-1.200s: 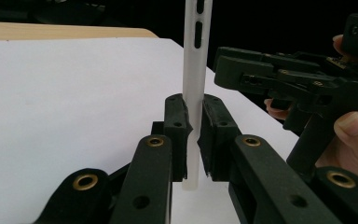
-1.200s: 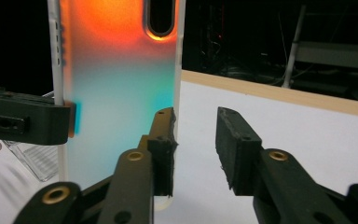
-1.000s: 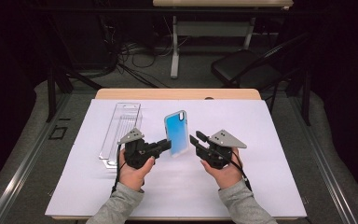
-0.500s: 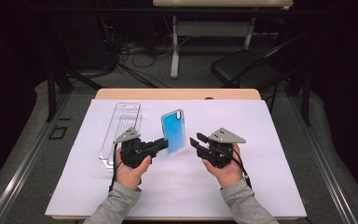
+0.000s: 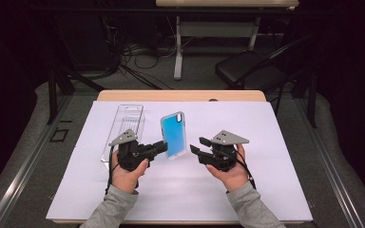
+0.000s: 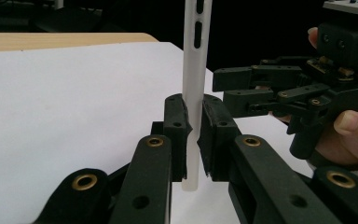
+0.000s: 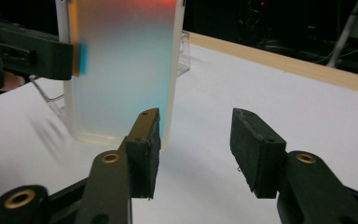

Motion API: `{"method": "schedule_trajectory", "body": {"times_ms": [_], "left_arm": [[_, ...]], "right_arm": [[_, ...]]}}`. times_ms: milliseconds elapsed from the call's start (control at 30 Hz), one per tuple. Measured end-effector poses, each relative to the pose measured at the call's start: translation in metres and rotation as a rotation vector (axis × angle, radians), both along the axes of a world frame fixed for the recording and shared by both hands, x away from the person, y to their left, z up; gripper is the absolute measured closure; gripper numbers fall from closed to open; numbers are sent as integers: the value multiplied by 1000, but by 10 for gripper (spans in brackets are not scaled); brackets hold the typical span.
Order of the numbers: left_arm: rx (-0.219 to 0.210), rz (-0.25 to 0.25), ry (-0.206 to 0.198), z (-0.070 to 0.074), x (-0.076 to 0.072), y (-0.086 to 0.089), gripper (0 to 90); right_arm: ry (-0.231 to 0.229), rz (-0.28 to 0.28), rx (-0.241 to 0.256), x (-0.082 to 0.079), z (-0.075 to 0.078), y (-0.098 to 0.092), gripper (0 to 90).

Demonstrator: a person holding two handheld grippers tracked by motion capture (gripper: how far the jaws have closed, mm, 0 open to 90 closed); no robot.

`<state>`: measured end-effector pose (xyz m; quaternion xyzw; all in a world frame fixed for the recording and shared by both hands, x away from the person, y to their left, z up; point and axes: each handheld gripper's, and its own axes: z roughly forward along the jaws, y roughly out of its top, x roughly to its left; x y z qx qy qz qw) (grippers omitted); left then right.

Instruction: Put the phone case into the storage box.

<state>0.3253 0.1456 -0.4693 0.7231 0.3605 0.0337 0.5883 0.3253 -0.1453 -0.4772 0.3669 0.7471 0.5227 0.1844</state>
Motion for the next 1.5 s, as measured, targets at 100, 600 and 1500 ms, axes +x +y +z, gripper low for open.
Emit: {"method": "schedule_trajectory", "body": {"times_ms": [100,600,1500], "left_arm": [[-2,0,-4,1,0,2,822],[-15,-30,-26,10,-2,14,822],[-3,-101,-26,10,-1,18,822]], "right_arm": [[1,1,-9,0,0,-1,577],[1,49,-5,1,5,-6,543],[100,137,74,8,12,-25,322]]}}
